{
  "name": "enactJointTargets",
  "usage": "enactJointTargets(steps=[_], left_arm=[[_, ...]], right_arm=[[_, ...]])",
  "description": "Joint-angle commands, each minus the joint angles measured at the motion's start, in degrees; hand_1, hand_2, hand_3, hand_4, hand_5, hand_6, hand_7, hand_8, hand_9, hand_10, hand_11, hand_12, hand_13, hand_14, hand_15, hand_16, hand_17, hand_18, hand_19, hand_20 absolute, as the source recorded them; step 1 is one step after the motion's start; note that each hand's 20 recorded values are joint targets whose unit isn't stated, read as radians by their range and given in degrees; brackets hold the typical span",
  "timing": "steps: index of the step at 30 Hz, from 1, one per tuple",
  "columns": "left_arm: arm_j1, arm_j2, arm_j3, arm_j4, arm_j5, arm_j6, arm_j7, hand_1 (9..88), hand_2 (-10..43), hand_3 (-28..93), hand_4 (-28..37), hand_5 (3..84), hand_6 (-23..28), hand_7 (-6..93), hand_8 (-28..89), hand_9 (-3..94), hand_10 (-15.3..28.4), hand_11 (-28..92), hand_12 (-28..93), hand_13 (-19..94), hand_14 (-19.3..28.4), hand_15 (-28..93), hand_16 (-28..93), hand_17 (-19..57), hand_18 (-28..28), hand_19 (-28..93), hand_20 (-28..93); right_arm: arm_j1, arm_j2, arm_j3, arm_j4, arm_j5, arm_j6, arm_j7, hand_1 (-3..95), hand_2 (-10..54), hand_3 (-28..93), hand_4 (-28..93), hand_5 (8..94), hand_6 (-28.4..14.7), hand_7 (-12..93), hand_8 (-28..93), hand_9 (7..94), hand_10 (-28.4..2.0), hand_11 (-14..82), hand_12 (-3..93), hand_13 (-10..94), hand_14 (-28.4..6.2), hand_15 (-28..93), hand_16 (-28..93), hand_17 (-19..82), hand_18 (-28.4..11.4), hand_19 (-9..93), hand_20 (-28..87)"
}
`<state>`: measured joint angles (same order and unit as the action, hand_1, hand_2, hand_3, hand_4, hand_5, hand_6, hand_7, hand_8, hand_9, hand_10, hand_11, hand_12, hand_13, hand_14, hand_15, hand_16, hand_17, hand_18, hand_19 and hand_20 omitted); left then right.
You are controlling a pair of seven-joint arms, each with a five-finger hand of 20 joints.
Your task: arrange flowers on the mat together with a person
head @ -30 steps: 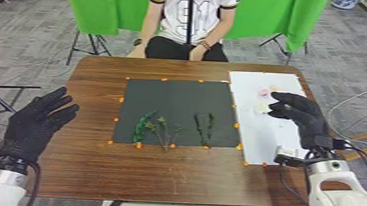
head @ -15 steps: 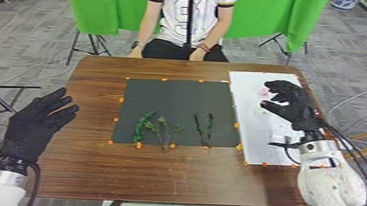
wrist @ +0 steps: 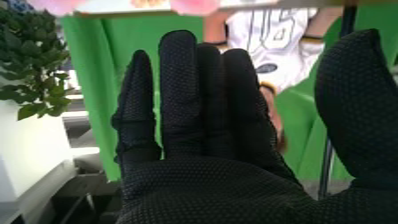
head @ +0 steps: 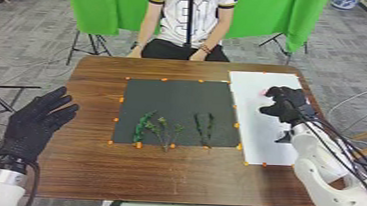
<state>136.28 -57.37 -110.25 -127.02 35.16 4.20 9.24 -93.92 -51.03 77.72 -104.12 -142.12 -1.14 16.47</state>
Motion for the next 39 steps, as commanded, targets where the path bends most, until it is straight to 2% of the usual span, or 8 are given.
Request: enactJointTargets(steps=[1,10,12,16,31,35,37,39], left_arm=[[1.1,0.05,-0.67,0.0,0.16,0.03,-0.1,26.6,0.8,71,-24.6,41.5,6.2,13.3,-8,33.2,13.9,21,14,27,16.6,37,1,-6.8,23.7,49,16],[0.5,0.94,-0.2,0.31,-0.01,-0.28,0.1,26.7,0.9,71,-24.6,41.5,6.3,13.2,-8,33.2,13.9,21,14,27,16.6,36,1,-6.8,23.7,49,16],[0.4,0.96,-0.34,0.31,-0.04,-0.28,-0.03,26.6,0.9,71,-24.6,41.5,6.2,13.1,-8,33.2,13.8,21,14,28,16.6,36,1,-6.8,23.7,49,16],[1.1,1.53,-0.93,0.11,-0.28,-0.11,0.16,26.6,1.1,71,-24.6,41.5,6.2,13.2,-8,33.2,13.9,21,14,28,16.6,36,1,-6.8,23.7,49,16],[2.9,2.17,-3.95,-0.55,-0.26,0.18,-0.18,26.5,1.1,71,-24.7,41.5,6.2,13.3,-8,33.2,13.8,21,14,27,16.7,36,1,-6.8,23.7,49,16],[5.3,1.98,-5.7,-0.88,-0.41,0.56,-0.45,26.5,1.1,71,-24.7,41.5,6.2,13.3,-8,33.1,13.8,21,14,27,16.6,36,1,-6.9,23.7,49,16],[6.5,2.14,-6.91,-1.09,0.85,2.15,-1.12,26.5,1.1,71,-24.7,41.4,6.1,13.3,-8,33.1,13.8,21,14,27,16.6,36,1,-6.9,23.7,49,16],[6.9,2.31,-8.12,-1.1,4.73,1.95,-2.79,26.5,1.1,71,-24.6,41.4,6.1,13.3,-8,33.1,13.8,20,14,27,16.6,36,1,-6.9,23.7,49,16]], right_arm=[[4.2,2.8,-4.8,3.0,-2.1,-2.9,1.0,29.8,-9.5,81,-28,45.9,-2.2,34,-14,48.6,-11.0,36.0,28.7,48,-9.1,61,23,20,-17.1,64,40],[8.2,3.7,-11.1,8.7,-3.4,5.0,2.3,34.6,-9.5,82,-28,50.9,0.1,41,-15,57.1,-10.2,43.1,31.2,56,-7.4,64,26,22,-16.9,66,42],[8.7,3.6,-11.6,9.5,-3.7,6.2,1.4,41.3,-9.5,78,-28,52.1,0.7,46,-1,63.1,-8.1,33.6,42.6,59,-6.5,63,28,24,-16.7,67,43],[8.7,3.4,-11.5,10.3,-2.9,8.4,-1.9,53.8,-9.5,78,-28,61.8,2.7,52,6,76.6,-5.3,24.1,54.4,70,-3.8,56,42,30,-16.2,69,45],[10.4,1.6,-12.0,4.4,-1.7,20.1,-7.3,54.8,-9.5,79,-28,65.1,2.9,53,4,80.9,-5.5,22.1,54.4,73,-3.1,55,44,32,-16.4,70,46],[16.3,-0.7,-16.8,3.2,1.1,22.3,-11.1,54.8,-9.5,79,-28,65.3,2.9,53,4,81.0,-5.4,21.9,54.6,73,-3.3,56,44,32,-16.5,70,47],[19.7,-2.7,-19.4,3.3,2.1,22.0,-13.8,54.7,-9.5,79,-28,65.4,2.9,53,4,81.1,-5.5,21.8,54.7,73,-3.2,56,44,32,-16.4,70,47],[22.8,-4.5,-22.0,4.6,3.1,22.5,-19.3,54.7,-9.5,79,-28,65.4,2.9,53,4,81.1,-5.4,21.7,54.7,73,-3.3,56,44,32,-16.4,70,47]])
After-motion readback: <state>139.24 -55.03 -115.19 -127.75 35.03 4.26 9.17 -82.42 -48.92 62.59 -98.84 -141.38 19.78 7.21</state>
